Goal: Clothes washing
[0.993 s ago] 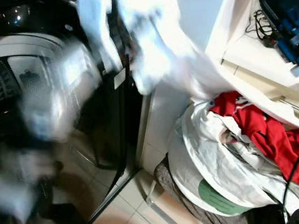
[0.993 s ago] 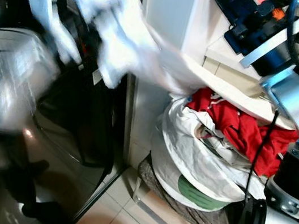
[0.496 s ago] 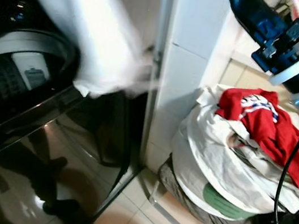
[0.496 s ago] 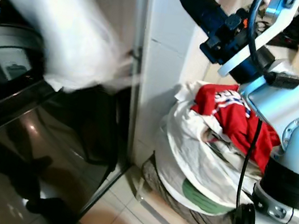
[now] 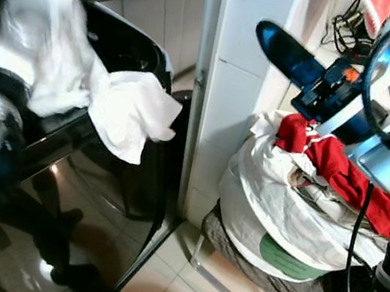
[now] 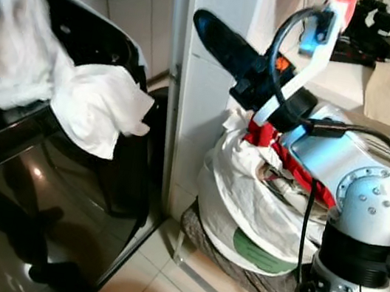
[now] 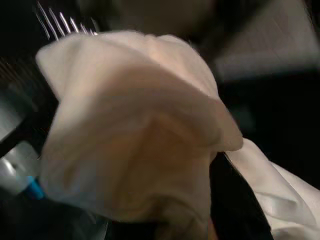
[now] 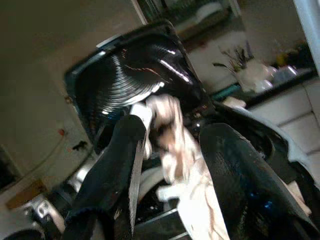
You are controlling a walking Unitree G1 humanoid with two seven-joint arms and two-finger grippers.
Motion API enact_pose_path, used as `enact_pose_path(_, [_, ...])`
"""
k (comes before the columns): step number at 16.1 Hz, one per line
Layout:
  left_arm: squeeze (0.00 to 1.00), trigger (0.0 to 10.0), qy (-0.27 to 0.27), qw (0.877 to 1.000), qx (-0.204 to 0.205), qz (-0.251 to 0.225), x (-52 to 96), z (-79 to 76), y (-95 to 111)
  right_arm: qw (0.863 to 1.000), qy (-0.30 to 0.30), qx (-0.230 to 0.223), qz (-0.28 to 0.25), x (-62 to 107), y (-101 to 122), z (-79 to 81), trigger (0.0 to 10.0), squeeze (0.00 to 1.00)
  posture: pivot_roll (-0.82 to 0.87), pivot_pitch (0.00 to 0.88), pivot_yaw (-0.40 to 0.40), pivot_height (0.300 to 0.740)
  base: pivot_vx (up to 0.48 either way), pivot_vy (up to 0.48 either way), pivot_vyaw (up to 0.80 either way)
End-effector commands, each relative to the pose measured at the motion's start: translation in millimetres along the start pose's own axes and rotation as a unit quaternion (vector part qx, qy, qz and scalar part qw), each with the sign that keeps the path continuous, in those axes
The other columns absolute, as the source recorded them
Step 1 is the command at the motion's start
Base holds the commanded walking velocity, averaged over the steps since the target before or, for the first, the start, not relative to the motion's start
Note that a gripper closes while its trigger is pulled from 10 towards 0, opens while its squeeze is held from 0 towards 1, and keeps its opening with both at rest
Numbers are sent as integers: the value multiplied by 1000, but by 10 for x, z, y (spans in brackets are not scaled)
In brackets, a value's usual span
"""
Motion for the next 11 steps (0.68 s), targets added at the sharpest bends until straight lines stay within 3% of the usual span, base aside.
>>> enact_pose_path(1, [0,10000,-3,999,35,17,-6,49,5,1000,0,11,12,-4,-39,42,10000,0,-28,0,46,740,0,0,0])
enact_pose_path(2, [0,10000,-32,994,82,60,16,-119,-176,1000,-6,13,19,8,-72,29,10000,0,-30,0,49,740,0,0,0])
enact_pose_path(3, [0,10000,-30,992,102,67,26,-169,-234,1000,-8,14,22,15,-90,29,10000,0,-34,0,51,740,0,0,0])
enact_pose_path(4, [0,10000,-23,988,107,106,56,-253,-388,1000,-10,15,25,23,-112,28,10000,0,-35,0,50,740,0,0,0])
enact_pose_path(6, [0,10000,19,983,124,132,74,-240,-461,999,-10,14,27,32,-131,31,10000,0,-36,0,49,740,0,0,0])
enact_pose_path(7, [0,10000,33,977,152,144,79,-231,-473,999,-9,14,29,34,-139,30,10000,0,-36,0,47,740,0,0,0])
enact_pose_path(8, [0,10000,4,971,191,140,65,-229,-411,999,-9,12,34,30,-166,27,10000,0,-33,0,44,740,0,0,0])
enact_pose_path(9, [0,10000,-15,971,198,130,54,-218,-361,999,-9,12,36,24,-180,26,10000,0,-33,0,44,740,0,0,0])
enact_pose_path(11, [0,10000,-89,957,257,102,56,-227,-306,999,-13,12,46,7,-253,23,10000,0,-27,0,46,740,0,0,0])
Point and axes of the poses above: a point about 5 cm out from each wrist's last joint towards the gripper, its own x axis pointing back from the gripper into the wrist, its own y axis along the axis of the wrist's last joint, z = x × y, the point moved 2 cm from there along -x, pointing out of the wrist towards the gripper, and after that the axes turned 8 degrees about -x, right-handed, at the moved point
